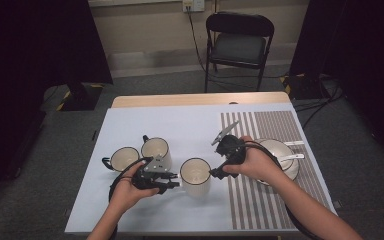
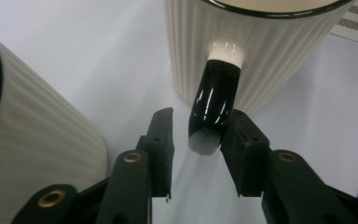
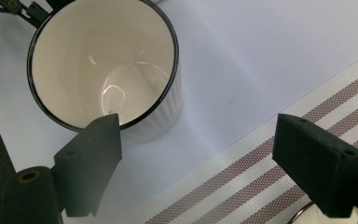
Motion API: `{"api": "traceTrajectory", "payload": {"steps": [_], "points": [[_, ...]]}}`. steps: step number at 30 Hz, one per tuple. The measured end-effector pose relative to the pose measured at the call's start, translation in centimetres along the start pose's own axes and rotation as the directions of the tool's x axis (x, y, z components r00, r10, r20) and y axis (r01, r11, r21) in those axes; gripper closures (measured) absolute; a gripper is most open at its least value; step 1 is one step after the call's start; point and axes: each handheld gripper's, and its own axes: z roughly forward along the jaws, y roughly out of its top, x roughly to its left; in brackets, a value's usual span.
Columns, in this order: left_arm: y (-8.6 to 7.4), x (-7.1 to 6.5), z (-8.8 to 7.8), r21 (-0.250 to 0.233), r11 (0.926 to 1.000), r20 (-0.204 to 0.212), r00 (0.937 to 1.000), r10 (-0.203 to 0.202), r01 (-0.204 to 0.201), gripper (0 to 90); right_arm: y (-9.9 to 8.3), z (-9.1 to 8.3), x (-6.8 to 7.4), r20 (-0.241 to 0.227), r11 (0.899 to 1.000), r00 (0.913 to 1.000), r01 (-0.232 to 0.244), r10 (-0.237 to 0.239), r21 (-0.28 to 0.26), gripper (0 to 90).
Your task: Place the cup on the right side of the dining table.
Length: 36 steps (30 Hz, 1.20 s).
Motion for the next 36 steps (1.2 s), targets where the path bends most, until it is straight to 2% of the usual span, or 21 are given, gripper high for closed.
{"api": "traceTrajectory", "payload": {"steps": [2,3,5,7,8,11,14,19,23,24,28,29,36], "points": [[0.0,-0.1,0.1,-0.002,1.0,0.003,1.0,-0.008,0.008,67.5,0.0,0.1,0.0,0.0,1.0,1.0,-0.008,0.008,0.005,15.1],[0.1,-0.1,0.2,0.002,0.9998,0.024,0.9995,-0.021,0.021,67.2,0.2,0.2,0.0,-0.014,1.0,0.9995,-0.028,0.028,0.004,15.1],[0.2,-0.2,0.2,0.009,0.9997,0.017,0.9996,-0.023,0.023,69.1,0.2,0.2,0.0,-0.015,0.999,0.9993,-0.033,0.033,-0.003,15.4],[0.3,-0.2,0.2,0.012,0.9997,0.011,0.9997,-0.023,0.022,70.6,0.5,0.2,0.0,-0.022,0.998,0.9979,-0.061,0.061,-0.003,17.8],[0.4,-0.2,0.1,0.014,0.9988,0.007,0.9989,-0.047,0.047,71.2,0.5,0.2,0.1,-0.025,0.998,0.9974,-0.068,0.068,0.002,18.1],[0.5,-0.2,0.0,0.016,0.9985,-0.005,0.9987,-0.052,0.052,73.8,0.7,0.1,0.1,-0.034,0.997,0.9961,-0.081,0.081,0.006,21.0],[0.8,-0.4,-0.3,0.016,0.9983,-0.037,0.9977,-0.056,0.056,77.2,1.0,0.1,0.2,-0.037,0.997,0.9959,-0.083,0.083,0.009,23.2],[0.9,-0.5,-0.2,0.019,0.9971,-0.048,0.9962,-0.073,0.074,77.7,1.5,0.3,0.6,-0.037,0.997,0.9971,-0.066,0.067,0.028,26.9],[0.9,-0.6,-0.3,0.02,0.9969,-0.051,0.9959,-0.074,0.075,77.8,1.9,0.6,0.8,-0.021,0.997,0.9967,-0.077,0.078,0.029,28.6],[0.9,-0.7,-0.3,0.021,0.9965,-0.049,0.9956,-0.079,0.08,77.9,2.1,0.8,0.9,0.003,0.997,0.9975,-0.071,0.071,0.035,33.3],[1.0,-0.8,-0.3,0.025,0.9961,-0.057,0.9949,-0.083,0.085,77.8,2.3,1.2,1.0,-0.008,0.995,0.996,-0.089,0.089,0.05,39.3],[1.0,-0.8,-0.3,0.03,0.9959,-0.056,0.995,-0.083,0.085,77.9,2.4,1.4,1.0,-0.008,0.994,0.9956,-0.093,0.093,0.058,44.4],[1.2,-1.0,-0.5,0.035,0.9961,-0.056,0.9953,-0.079,0.081,77.9,2.5,1.7,0.9,0.013,0.991,0.9936,-0.113,0.112,0.07,57.9]]}}
